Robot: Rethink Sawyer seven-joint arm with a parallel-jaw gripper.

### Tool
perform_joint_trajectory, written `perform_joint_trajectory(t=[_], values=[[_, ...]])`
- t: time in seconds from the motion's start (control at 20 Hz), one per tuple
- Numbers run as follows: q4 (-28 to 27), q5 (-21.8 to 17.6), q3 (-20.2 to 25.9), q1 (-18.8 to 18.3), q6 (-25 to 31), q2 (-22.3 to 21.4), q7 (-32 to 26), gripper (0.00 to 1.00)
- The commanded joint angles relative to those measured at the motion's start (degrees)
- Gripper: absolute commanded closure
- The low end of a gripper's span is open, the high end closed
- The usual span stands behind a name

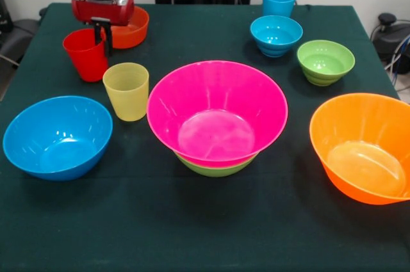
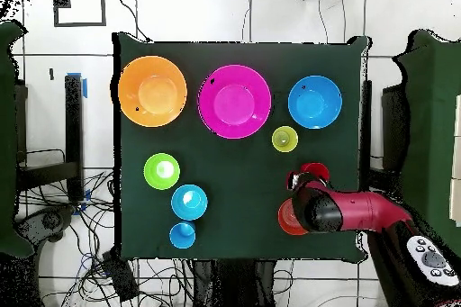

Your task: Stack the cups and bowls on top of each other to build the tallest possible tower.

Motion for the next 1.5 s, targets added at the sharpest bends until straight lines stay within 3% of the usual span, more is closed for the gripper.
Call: perform_joint_trajectory(t=[0.05, 0.2, 0.55, 0.6, 0.7, 0.95, 1.5], values=[[-2.19, -1.11, 5.32, -0.57, 3.28, 1.76, -4.42, 1.00], [-1.75, -0.16, 6.72, -0.90, 5.82, 0.97, -5.69, 1.00], [-0.40, 3.53, 7.73, 0.63, 12.79, -5.49, -7.17, 1.00], [0.00, 5.90, 6.90, 2.22, 15.67, -8.85, -5.49, 1.00], [0.05, 6.94, 6.56, 3.91, 17.47, -11.97, -4.83, 1.00], [-0.88, 9.45, 5.91, 8.18, 21.78, -17.53, -3.16, 1.00], [-5.85, 15.74, 5.75, 15.28, 27.88, -19.99, -0.03, 1.00]])
